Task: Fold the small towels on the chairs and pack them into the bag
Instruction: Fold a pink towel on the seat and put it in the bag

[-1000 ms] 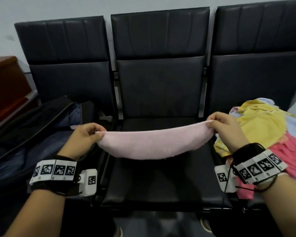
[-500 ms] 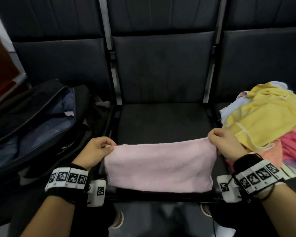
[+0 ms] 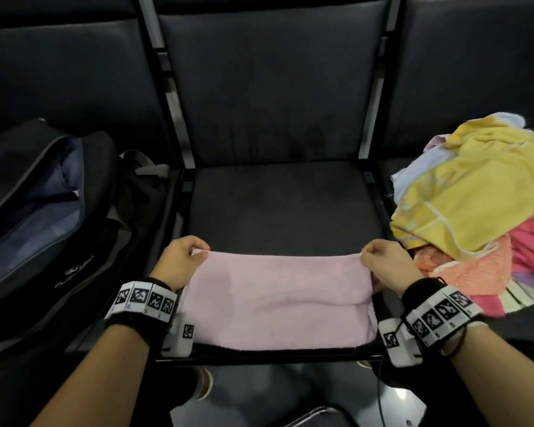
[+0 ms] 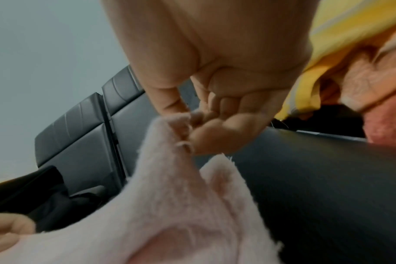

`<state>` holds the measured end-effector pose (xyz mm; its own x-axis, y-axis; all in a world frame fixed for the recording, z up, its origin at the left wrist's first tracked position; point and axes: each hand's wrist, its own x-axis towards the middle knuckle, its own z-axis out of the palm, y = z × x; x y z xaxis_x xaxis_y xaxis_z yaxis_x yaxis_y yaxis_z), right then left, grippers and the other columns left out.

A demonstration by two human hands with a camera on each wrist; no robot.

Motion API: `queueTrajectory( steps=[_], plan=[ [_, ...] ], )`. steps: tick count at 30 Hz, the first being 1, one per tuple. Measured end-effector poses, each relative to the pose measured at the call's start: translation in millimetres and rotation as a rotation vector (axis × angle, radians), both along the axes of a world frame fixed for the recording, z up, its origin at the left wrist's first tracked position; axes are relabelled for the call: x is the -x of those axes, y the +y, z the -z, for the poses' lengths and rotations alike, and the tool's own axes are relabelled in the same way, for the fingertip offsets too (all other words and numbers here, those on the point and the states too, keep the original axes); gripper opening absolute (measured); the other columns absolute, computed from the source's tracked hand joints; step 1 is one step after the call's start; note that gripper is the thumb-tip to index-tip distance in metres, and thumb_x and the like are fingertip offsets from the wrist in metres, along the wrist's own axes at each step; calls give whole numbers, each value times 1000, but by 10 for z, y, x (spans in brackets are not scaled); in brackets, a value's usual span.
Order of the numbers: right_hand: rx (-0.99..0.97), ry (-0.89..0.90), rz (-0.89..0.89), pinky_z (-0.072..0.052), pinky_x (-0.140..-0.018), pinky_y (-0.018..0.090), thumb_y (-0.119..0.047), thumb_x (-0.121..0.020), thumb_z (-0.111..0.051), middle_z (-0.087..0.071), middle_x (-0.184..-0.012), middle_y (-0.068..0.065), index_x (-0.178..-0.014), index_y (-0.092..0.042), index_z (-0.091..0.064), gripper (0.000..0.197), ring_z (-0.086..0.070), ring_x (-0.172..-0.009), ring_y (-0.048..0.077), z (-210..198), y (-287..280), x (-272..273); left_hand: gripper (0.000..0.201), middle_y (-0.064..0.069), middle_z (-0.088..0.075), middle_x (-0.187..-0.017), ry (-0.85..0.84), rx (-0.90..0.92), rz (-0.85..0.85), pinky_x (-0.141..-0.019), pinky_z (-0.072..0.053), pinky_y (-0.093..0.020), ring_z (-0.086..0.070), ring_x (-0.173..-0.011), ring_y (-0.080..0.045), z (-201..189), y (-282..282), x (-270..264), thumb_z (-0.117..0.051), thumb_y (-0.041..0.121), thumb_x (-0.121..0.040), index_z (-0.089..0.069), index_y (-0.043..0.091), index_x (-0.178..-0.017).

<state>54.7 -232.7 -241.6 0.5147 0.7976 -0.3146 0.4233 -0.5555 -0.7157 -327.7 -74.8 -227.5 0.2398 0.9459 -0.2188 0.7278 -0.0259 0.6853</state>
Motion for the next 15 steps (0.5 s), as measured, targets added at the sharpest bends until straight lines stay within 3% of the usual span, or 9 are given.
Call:
queueTrajectory(
  steps=[2, 4, 6, 9, 11, 13, 15],
  plan=[
    [35, -78, -17, -53, -57, 31, -12, -78, -61, -63, -61, -2, -66, -18, -63, 13, -62, -62, 23, 19, 13, 18, 9, 4, -61, -73, 38, 6, -16, -52, -42, -22, -54, -56, -12, 87, 32, -52, -69, 12, -89, -67, 20, -87],
    [54, -133, -64, -52, -64, 30, -10, -78, -63, -64, -66, -1, -64, -21, -62, 18, -63, -68, 23, 32, 22, 31, 11, 1, -65, -89, 120, 5, -3, -69, -44, -23, -58, -72, -15, 173, 30, -70, -70, 13, -86, -68, 23, -88],
    [55, -180, -121, -46, -71, 28, -7, -77, -65, -64, -82, 6, -64, -23, -63, 21, -62, -77, 24, 49, 33, 27, 16, -1, -57, -107, 171, -25, 16, -85, -43, -24, -58, -91, -16, 234, 20, -65, -73, 10, -83, -70, 21, -95],
    [97, -231, -167, -49, -79, 30, -6, -75, -67, -61, -93, 9, -69, -24, -66, 19, -61, -86, 25, 45, 54, 57, 31, 0, -48, -116, 210, -26, 25, -93, -44, -27, -55, -102, -18, 263, 1, -61, -76, 9, -79, -68, 19, -108],
    [157, -221, -183, -51, -75, 30, -8, -75, -68, -64, -85, 2, -69, -27, -66, 21, -63, -84, 24, 49, 60, 107, 33, -1, -55, -114, 241, 18, 29, -93, -47, -30, -58, -102, -20, 258, -2, -73, -76, 10, -80, -66, 18, -111],
    [173, -210, -176, -48, -68, 26, -8, -76, -67, -65, -76, -2, -68, -27, -66, 21, -65, -81, 23, 42, 100, 136, 21, -3, -65, -103, 250, 62, 17, -81, -51, -30, -63, -91, -22, 240, 5, -91, -73, 11, -81, -68, 18, -100],
    [65, -233, -131, -44, -63, 23, -7, -76, -69, -64, -70, -5, -67, -27, -65, 22, -65, -76, 22, 2, 189, 141, 11, -5, -70, -90, 248, 69, -37, -70, -49, -27, -65, -82, -23, 203, 38, -83, -69, 10, -83, -68, 21, -85]
  ],
)
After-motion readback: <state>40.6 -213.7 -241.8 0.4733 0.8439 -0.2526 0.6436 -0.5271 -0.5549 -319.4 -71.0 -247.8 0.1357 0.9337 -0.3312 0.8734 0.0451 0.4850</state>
